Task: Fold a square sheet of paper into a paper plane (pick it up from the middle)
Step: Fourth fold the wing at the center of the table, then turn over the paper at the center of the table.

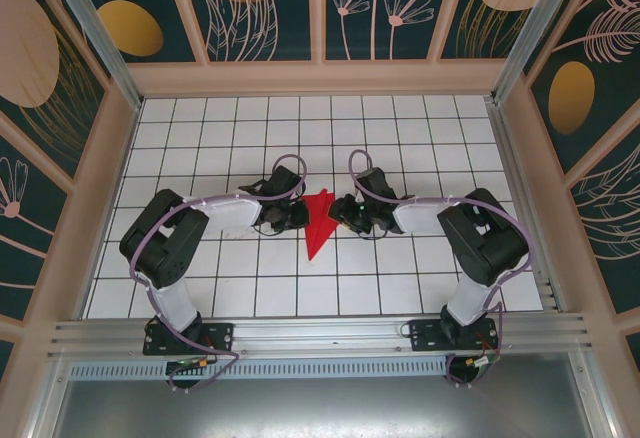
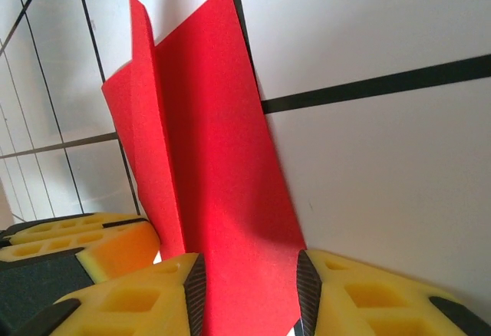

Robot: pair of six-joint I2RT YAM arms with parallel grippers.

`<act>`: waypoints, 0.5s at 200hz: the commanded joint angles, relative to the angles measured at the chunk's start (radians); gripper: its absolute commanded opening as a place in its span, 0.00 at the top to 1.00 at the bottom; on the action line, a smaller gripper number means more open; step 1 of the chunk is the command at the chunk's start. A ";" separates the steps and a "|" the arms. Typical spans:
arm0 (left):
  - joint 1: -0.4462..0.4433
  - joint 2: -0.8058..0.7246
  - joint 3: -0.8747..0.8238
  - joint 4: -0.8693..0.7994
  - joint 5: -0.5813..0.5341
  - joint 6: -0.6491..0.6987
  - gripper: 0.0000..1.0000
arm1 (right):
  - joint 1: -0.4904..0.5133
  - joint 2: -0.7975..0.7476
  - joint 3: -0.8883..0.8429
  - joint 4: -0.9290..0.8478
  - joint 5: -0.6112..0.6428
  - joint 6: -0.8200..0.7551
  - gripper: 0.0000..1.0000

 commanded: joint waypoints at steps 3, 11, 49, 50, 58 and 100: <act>0.004 0.032 0.001 -0.003 0.007 0.016 0.85 | 0.009 0.013 -0.014 0.040 -0.024 0.016 0.61; 0.004 0.034 0.001 -0.004 0.007 0.016 0.85 | 0.009 0.015 -0.019 0.050 -0.027 0.016 0.60; 0.004 0.028 -0.004 -0.006 0.004 0.016 0.85 | 0.006 -0.016 0.006 -0.029 0.033 -0.021 0.59; 0.004 0.028 -0.004 -0.006 0.004 0.016 0.85 | 0.006 -0.017 0.008 -0.032 0.034 -0.023 0.59; 0.004 0.027 -0.006 -0.005 0.005 0.014 0.84 | 0.004 -0.022 0.020 -0.063 0.051 -0.037 0.59; 0.004 0.030 -0.014 0.000 0.008 0.013 0.84 | 0.006 -0.017 0.027 -0.080 0.065 -0.044 0.59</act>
